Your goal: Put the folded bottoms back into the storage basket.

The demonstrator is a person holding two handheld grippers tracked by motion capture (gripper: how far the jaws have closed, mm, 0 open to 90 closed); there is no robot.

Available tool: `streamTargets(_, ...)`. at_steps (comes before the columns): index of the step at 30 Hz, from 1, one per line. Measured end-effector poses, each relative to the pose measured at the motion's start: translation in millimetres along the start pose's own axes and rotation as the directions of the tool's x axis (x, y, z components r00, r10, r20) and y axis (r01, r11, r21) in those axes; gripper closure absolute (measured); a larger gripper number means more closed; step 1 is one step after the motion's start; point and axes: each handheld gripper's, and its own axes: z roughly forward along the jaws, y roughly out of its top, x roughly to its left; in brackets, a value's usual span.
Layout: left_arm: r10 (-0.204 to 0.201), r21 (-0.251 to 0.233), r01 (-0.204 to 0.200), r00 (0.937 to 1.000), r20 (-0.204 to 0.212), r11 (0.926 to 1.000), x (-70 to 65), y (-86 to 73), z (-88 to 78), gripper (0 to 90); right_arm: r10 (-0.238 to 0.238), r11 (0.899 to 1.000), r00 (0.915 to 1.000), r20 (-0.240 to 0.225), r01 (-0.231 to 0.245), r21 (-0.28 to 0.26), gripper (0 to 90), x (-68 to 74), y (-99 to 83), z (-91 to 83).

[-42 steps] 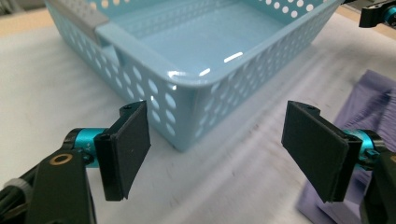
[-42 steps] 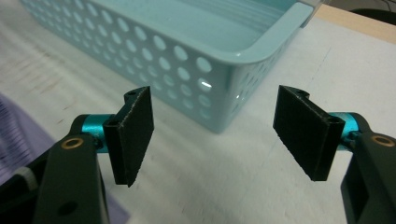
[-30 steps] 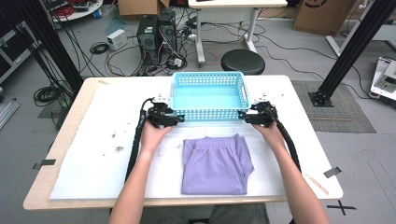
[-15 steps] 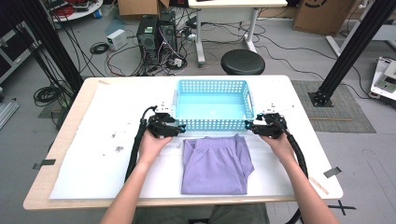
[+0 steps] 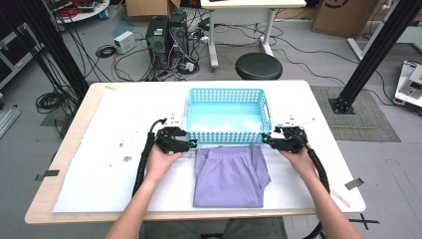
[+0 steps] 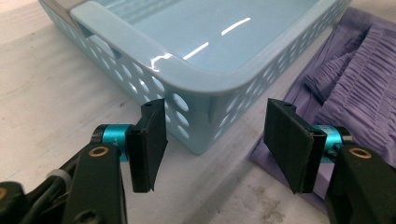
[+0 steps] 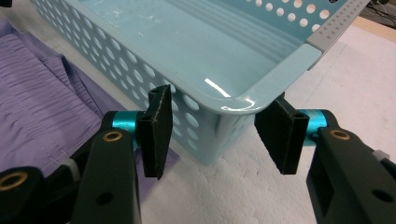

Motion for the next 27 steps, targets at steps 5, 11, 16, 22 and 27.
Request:
streamTargets(5, -0.006, 0.0, 0.006, 0.9999, 0.01, 1.0, -1.2, -3.9, 0.7, 39.7, 0.001, 1.0, 1.0, -0.002, -0.001, -0.004, 47.8, -0.5, -0.8, 0.2)
streamTargets(11, 0.016, -0.02, -0.016, 0.9998, -0.013, 0.9997, -1.8, -5.4, -3.4, 39.3, 0.002, 1.0, 1.0, -0.005, -0.002, -0.01, 40.2, 0.2, -1.6, 0.5)
streamTargets(16, 0.009, -0.072, -0.014, 0.9975, -0.07, 0.9973, 5.7, -9.2, -18.8, 25.6, -0.02, 0.993, 0.9996, 0.022, 0.022, -0.113, 32.7, -6.4, -5.4, -11.9)
streamTargets(22, -0.033, -0.184, 0.022, 0.9979, -0.055, 0.9827, 13.5, -23.1, -47.0, 25.0, 0.059, 0.979, 0.9979, 0.025, -0.053, -0.196, 42.7, -3.8, -14.2, -36.7)
streamTargets(27, -0.013, -0.265, 0.01, 0.9999, -0.009, 0.9641, 5.1, -33.4, -61.0, 25.2, 0.072, 0.968, 0.997, 0.029, -0.063, -0.244, 43.7, 0.7, -23.5, -48.7)
